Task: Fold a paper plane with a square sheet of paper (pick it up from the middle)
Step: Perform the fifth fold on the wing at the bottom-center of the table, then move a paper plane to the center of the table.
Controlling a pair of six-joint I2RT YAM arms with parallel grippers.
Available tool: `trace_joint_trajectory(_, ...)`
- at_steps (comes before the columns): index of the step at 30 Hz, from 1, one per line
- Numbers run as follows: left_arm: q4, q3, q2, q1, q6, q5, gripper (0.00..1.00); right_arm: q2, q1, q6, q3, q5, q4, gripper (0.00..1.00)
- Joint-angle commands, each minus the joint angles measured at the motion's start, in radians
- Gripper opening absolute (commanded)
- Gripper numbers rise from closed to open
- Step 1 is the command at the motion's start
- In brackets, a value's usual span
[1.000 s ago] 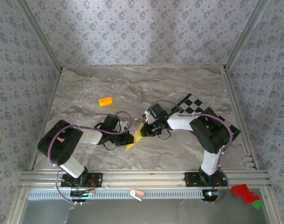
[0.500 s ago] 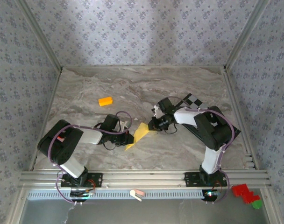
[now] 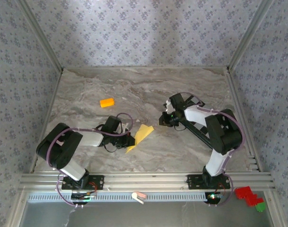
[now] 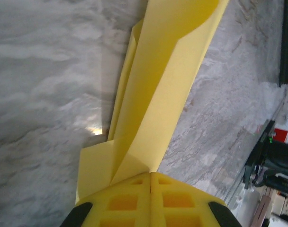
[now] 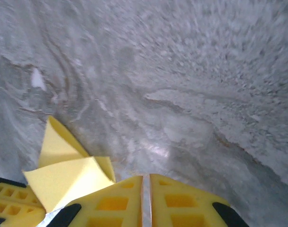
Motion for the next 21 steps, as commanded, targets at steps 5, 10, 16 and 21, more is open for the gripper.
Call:
trace_joint_trajectory(5,-0.197,0.065,-0.214,-0.002,-0.059,-0.159,0.23,-0.184,0.167,0.000,-0.015,0.317,-0.116,0.20)
trace_joint_trajectory(10,-0.376,0.065,-0.386,0.083,-0.013,-0.295,0.30,-0.198,0.331,0.112,-0.013,0.467,-0.109,0.38)
trace_joint_trajectory(16,-0.432,0.036,-0.415,0.236,0.033,-0.263,0.35,-0.087,0.495,0.246,0.082,0.579,-0.092,0.73)
trace_joint_trajectory(21,-0.408,0.006,-0.410,0.244,0.039,-0.253,0.37,0.010,0.556,0.327,0.142,0.628,-0.076,0.92)
